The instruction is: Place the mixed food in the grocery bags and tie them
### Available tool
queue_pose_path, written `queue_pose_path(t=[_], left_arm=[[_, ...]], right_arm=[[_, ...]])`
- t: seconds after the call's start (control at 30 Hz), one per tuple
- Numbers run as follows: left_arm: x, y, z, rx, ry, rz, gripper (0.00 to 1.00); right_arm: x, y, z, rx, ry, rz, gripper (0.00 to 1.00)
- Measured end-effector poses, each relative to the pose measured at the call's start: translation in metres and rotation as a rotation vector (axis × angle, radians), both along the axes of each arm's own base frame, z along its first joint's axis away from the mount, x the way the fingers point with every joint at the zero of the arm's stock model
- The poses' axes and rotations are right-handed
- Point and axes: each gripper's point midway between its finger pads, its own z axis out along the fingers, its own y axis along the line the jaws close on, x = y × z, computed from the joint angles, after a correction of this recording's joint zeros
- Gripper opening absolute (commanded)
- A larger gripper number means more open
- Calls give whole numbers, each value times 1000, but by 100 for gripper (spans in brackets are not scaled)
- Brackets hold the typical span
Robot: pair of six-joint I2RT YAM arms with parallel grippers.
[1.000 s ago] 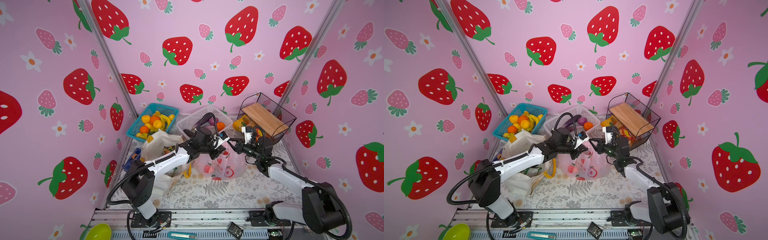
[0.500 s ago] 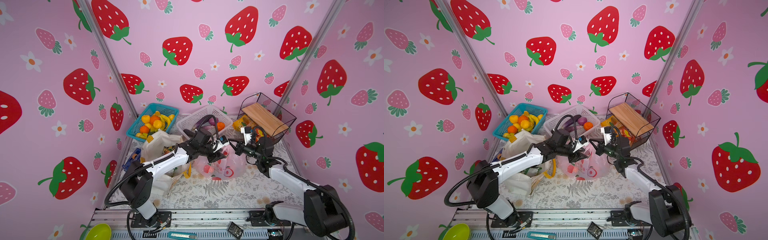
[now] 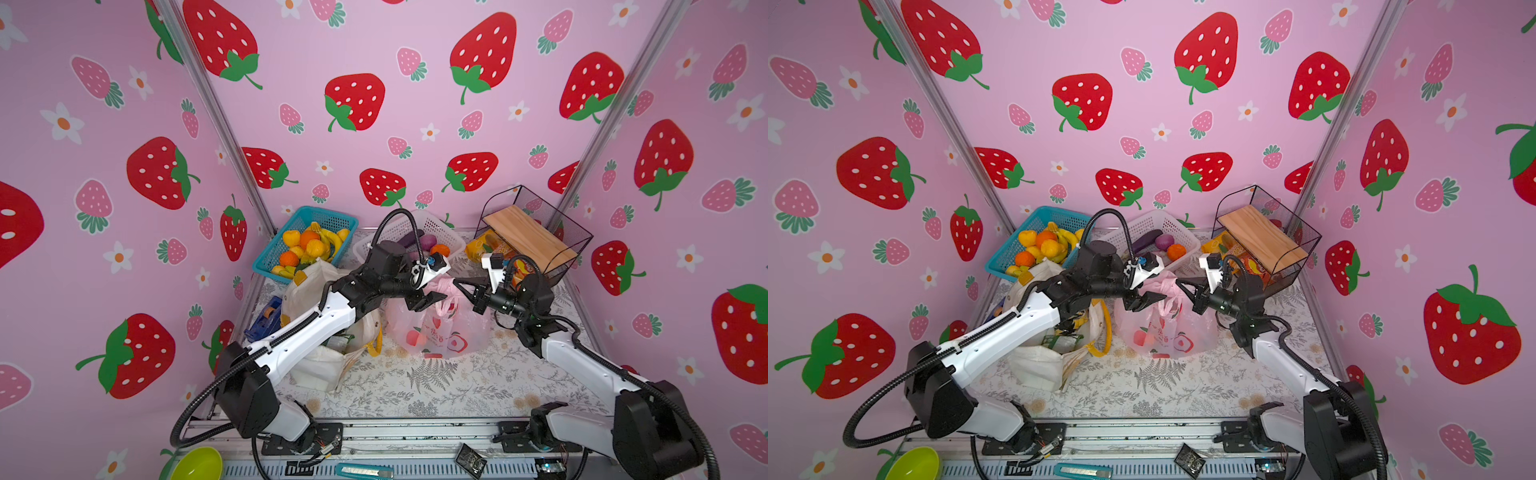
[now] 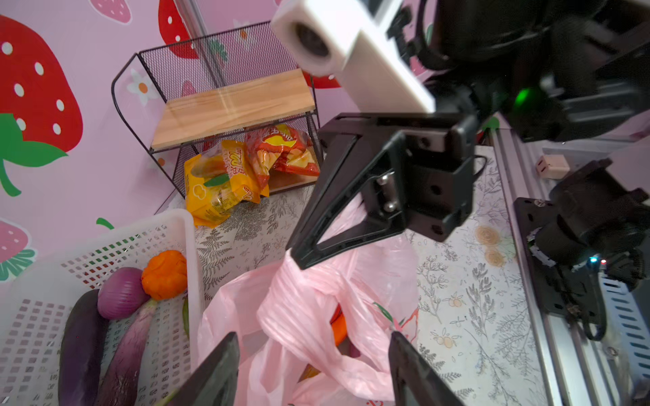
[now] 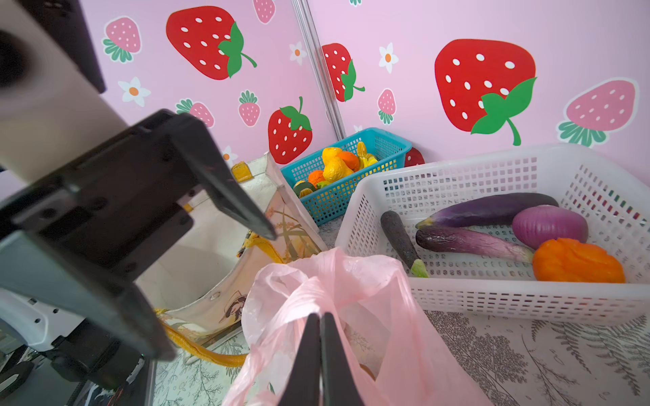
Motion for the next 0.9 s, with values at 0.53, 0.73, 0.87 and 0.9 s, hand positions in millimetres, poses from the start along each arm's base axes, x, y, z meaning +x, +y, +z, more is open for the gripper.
queue_pose_path(t=[0.53,0.73,0.87,0.9], left_arm=[[23,-14,-59,145,92,-32,32],[29,-14,-56,119,91,-23,4],[32,-13,-54,103,97,-19,0],[33,-12,-53,101,96,-16,0]], right_arm=[[-7,5,15,50,-30,42,0],[-6,6,14,45,-37,37,3],[-5,5,13,31,-56,28,28],[-4,5,12,25,-60,24,36]])
